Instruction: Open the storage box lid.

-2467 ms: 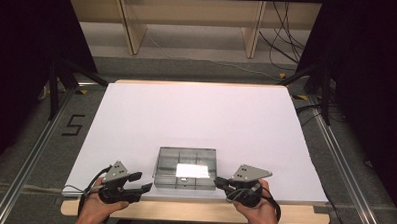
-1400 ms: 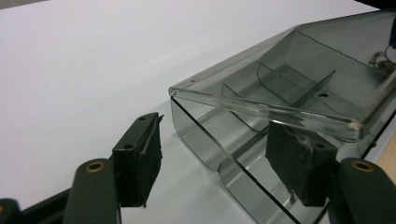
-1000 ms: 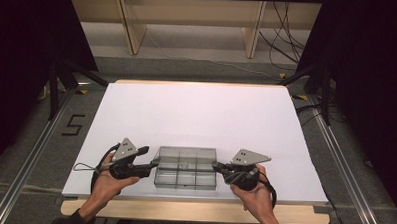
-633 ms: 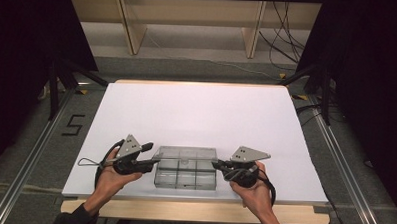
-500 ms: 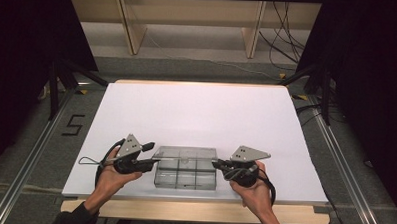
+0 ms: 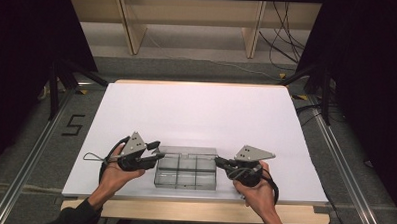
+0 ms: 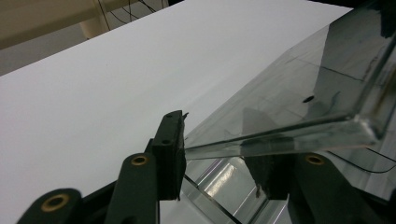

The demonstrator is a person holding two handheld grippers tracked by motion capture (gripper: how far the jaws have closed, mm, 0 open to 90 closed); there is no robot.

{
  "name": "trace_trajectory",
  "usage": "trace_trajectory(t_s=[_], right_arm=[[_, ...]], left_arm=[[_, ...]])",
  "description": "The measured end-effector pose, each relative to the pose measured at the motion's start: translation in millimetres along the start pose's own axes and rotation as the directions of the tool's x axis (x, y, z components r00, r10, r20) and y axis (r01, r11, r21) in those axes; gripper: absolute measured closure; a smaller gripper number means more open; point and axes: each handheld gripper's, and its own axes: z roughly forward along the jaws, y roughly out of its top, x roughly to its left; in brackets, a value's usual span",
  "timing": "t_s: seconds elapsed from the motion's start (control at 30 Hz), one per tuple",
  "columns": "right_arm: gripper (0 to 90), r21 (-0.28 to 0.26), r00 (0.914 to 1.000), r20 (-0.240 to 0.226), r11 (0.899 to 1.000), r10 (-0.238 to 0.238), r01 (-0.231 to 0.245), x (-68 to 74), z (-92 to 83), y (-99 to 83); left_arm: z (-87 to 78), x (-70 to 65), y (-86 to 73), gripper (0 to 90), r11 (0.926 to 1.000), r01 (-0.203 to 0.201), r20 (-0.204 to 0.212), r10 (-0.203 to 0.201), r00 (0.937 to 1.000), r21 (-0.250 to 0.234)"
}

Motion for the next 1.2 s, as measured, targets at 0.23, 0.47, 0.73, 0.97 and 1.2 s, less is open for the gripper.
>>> trace_trajectory(t_s=[0.23,0.47,0.73,0.97,1.2], right_arm=[[87.1,0.012,0.9989,0.009,0.999,0.046,-0.046,-1.1,-10.1,-4.1],[81.9,-0.003,0.9991,0.024,0.999,0.034,-0.034,-2.7,-18.1,-8.0],[68.1,0.012,0.9985,0.047,1.000,0.029,-0.029,-1.6,-27.8,-11.2],[57.8,0.041,0.9953,0.088,0.998,0.040,-0.044,-0.3,-34.6,-18.9],[56.5,0.051,0.9942,0.086,0.996,0.064,-0.068,0.7,-37.8,-25.5]], left_arm=[[3.1,1.3,5.3,60.3,1.0000,-0.005,-0.005,0.005,1.0000,-0.004],[5.7,6.9,9.3,62.4,0.9999,-0.013,0.001,0.013,0.9999,-0.004],[9.3,12.4,12.1,63.5,0.9999,0.013,0.004,-0.013,0.9999,-0.009],[13.5,17.9,12.3,64.1,0.9997,0.020,0.016,-0.020,0.9997,-0.011],[18.6,20.0,11.5,64.3,0.9988,0.048,-0.002,-0.048,0.9988,-0.012]])
